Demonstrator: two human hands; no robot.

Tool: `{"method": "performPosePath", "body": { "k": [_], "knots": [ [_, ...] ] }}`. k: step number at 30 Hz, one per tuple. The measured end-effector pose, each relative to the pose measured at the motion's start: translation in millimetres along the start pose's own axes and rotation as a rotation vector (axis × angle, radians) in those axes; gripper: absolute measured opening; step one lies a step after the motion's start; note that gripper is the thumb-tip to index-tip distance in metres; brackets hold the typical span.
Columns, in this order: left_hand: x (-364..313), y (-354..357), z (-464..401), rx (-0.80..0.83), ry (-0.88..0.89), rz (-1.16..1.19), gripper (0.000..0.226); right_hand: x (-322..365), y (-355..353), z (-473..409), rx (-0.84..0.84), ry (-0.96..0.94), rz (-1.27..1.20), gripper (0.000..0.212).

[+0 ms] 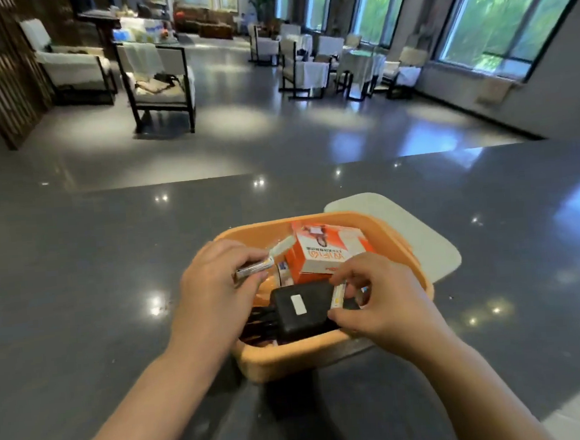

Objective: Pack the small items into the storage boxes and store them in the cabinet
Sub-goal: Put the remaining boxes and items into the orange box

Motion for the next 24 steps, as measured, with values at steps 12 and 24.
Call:
{"method": "performPosePath", "body": {
  "k": [12,24],
  "knots": [
    [-3.5,34.1,-7.5,-0.024,-0.049,-0.037,0.023,-69.4,-23.3,-40.2,0.327,0.012,0.225,0.038],
    [2.9,69.1,-7.5,0.056,-0.110,0.018,0.025,-84.9,26.6,-55.7,0.529,-0.132,0.280,0.035]
  ]
}}
Point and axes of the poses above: each hand's wrist, its own z-axis away from the middle knuckle, its own y-axis out of the palm, x = y × z, the point moved 6 cm from there along -z, towards the middle knuckle, and after that the axes turned 10 degrees about z, right-handed, at the moved point
